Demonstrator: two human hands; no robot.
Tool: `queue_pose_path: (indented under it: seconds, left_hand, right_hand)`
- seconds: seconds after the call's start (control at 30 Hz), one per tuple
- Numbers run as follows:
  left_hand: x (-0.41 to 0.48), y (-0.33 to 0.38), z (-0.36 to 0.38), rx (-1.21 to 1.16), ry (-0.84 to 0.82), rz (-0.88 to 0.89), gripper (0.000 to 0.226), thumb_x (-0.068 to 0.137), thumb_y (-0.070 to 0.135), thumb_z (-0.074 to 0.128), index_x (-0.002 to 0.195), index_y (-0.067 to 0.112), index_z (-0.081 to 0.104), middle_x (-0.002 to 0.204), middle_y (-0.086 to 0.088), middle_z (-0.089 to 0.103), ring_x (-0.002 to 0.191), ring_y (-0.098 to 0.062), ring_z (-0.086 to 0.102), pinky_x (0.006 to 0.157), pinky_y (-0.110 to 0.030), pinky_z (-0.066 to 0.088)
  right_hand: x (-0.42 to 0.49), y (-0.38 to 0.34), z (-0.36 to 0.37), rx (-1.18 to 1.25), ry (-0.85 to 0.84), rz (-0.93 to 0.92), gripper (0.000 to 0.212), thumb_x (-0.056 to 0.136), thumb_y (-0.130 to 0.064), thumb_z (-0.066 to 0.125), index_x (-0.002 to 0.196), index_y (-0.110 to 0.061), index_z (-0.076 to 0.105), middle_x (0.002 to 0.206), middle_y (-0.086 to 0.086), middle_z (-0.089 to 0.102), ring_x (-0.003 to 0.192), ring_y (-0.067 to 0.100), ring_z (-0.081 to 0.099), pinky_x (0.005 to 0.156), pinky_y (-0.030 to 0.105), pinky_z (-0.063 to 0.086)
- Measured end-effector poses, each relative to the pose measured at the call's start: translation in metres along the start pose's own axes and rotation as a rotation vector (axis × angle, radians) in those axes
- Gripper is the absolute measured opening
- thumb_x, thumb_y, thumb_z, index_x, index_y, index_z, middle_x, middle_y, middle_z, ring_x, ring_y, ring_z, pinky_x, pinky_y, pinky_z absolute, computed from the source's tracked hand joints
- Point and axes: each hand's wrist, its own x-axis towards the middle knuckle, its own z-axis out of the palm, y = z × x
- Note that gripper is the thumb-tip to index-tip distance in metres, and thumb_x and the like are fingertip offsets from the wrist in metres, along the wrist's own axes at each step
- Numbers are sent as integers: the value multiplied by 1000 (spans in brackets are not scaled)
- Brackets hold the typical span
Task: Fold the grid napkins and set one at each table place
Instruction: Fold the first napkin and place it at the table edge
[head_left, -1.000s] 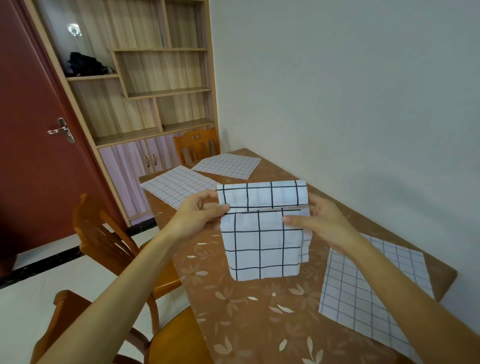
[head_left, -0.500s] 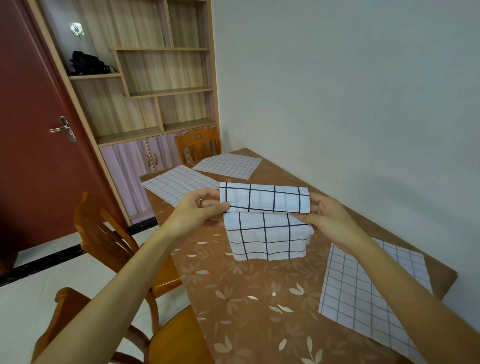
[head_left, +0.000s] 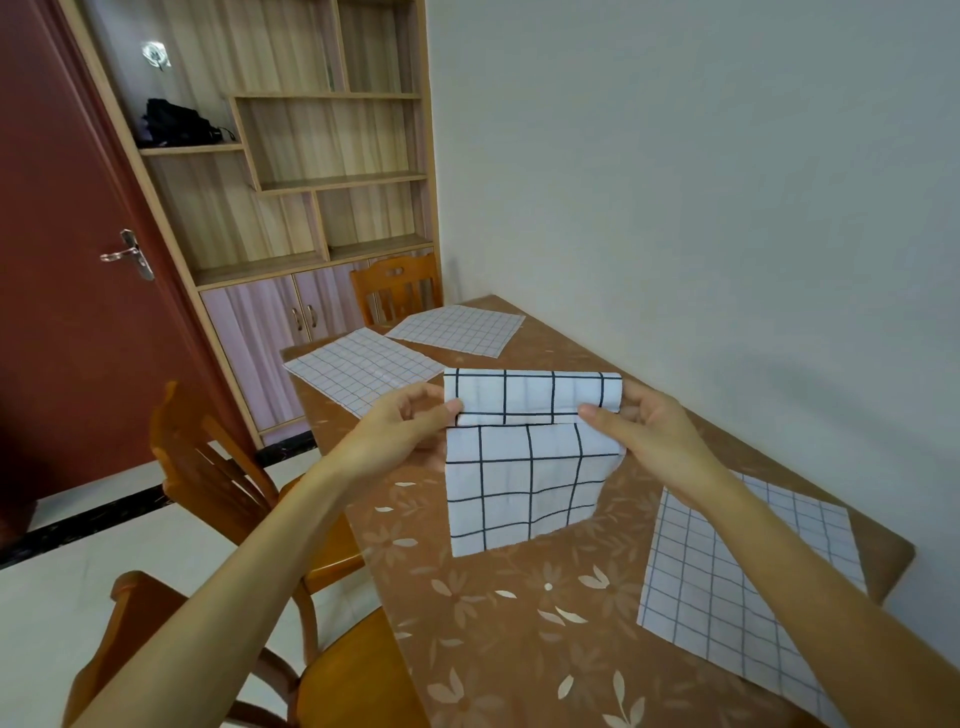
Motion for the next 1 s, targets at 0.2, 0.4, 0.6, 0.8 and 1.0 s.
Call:
queue_pose_path:
  seconds: [0.2, 0.4, 0.6, 0.8, 1.0]
  left_hand:
    - [-1, -2, -1, -156, -148, -185, 59, 103, 57, 30, 129, 16, 65, 115, -20, 75, 102, -35, 73, 77, -38, 61]
    - [0, 3, -2, -400, -159, -212, 51, 90, 44, 61, 129, 10, 62, 122, -21, 72, 109, -36, 72, 81, -43, 64]
    - [0, -2, -3, -392, -76, -158, 36, 92, -1, 65, 126, 10, 65, 120, -15, 75, 105, -32, 74, 84, -43, 62]
    - [2, -6, -3, -341, 44, -60, 26, 93, 2, 66, 118, 7, 70, 113, -13, 77, 97, -26, 77, 80, -36, 65]
    - [-2, -8, -2, -168, -15, -51, 25, 100, 19, 60, 125, 18, 65, 115, -10, 77, 105, -29, 75, 85, -40, 63]
  right_hand:
    - [-4, -2, 3, 69, 46, -104, 29, 88, -4, 71, 115, -15, 73, 103, -7, 78, 96, 9, 74, 77, 19, 58]
    - [-2, 4, 2, -59, 48, -189, 30, 88, 4, 69, 105, -19, 77, 105, -13, 77, 103, 4, 70, 91, 19, 55]
    - [1, 1, 3, 195, 3, 96, 30, 102, -16, 48, 123, -18, 70, 118, 1, 74, 116, 24, 67, 92, 36, 54]
    - [-4, -2, 7, 108, -197, 211, 43, 89, -45, 62, 126, -23, 63, 116, 2, 75, 104, 16, 73, 94, 39, 56]
    - [-2, 0, 12, 93, -51, 137, 23, 88, -17, 73, 110, -25, 70, 104, -2, 78, 93, 13, 76, 74, 26, 60]
